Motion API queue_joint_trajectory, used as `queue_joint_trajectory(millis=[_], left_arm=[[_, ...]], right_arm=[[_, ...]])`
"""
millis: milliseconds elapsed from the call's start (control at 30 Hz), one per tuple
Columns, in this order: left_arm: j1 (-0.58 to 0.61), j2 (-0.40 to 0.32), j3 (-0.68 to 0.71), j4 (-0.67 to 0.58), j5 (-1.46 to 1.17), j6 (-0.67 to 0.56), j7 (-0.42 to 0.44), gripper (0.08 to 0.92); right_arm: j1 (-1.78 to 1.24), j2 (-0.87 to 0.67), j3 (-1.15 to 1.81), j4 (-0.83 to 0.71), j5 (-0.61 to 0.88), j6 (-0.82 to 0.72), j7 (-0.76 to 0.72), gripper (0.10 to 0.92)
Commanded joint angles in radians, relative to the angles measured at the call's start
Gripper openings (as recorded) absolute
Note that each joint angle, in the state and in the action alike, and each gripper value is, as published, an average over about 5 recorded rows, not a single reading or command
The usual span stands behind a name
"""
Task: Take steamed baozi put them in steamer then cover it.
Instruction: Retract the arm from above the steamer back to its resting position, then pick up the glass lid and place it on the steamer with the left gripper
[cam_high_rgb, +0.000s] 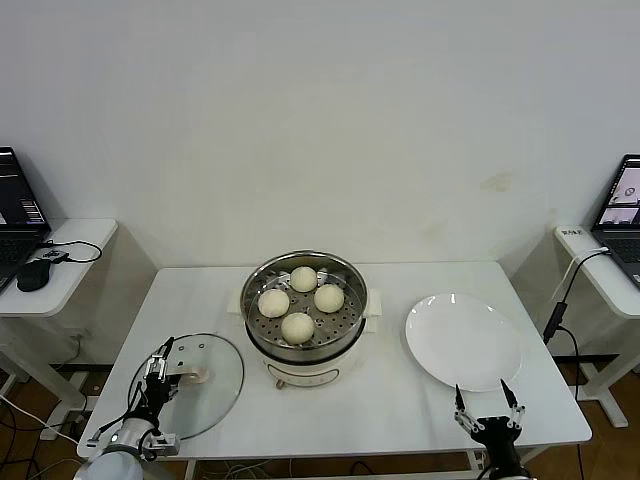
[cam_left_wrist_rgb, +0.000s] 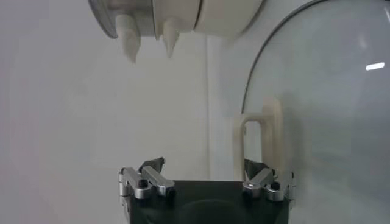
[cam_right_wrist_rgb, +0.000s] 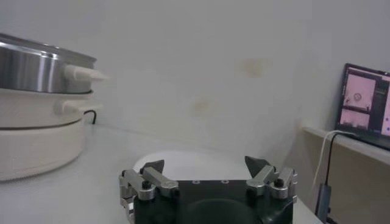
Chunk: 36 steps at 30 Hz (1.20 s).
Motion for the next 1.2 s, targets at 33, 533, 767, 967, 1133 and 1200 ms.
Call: queue_joint_trajectory(millis=[33, 533, 767, 967, 1133, 1200], left_arm=[[-0.034, -0.002, 0.006, 0.036, -0.004, -0.001, -0.001, 0.812], [-0.014, -0.016, 0.003, 0.038, -0.034, -0.017, -0.033, 0.403], [0.033, -0.017, -0.02, -0.033, -0.075, -0.011, -0.088, 0.2], [0.089, 0.007, -0.061, -0.166, -0.103, 0.047, -0.087, 0.148], [0.107, 0.073, -0.099, -0.299, -0.157, 0.124, -0.002, 0.148], [0.103, 0.106, -0.106, -0.339, -0.187, 0.144, 0.037, 0.148]], right_arm=[[-0.001, 0.001, -0.001, -0.003, -0.004, -0.002, -0.002, 0.823], [-0.003, -0.002, -0.013, -0.002, -0.012, -0.002, -0.003, 0.823], [-0.008, -0.01, -0.024, 0.004, -0.014, 0.008, -0.002, 0.823], [-0.013, -0.023, -0.041, 0.01, -0.019, 0.012, -0.003, 0.823], [-0.018, -0.034, -0.053, 0.011, -0.024, 0.018, -0.005, 0.823], [-0.02, -0.038, -0.057, 0.01, -0.026, 0.021, -0.005, 0.823]])
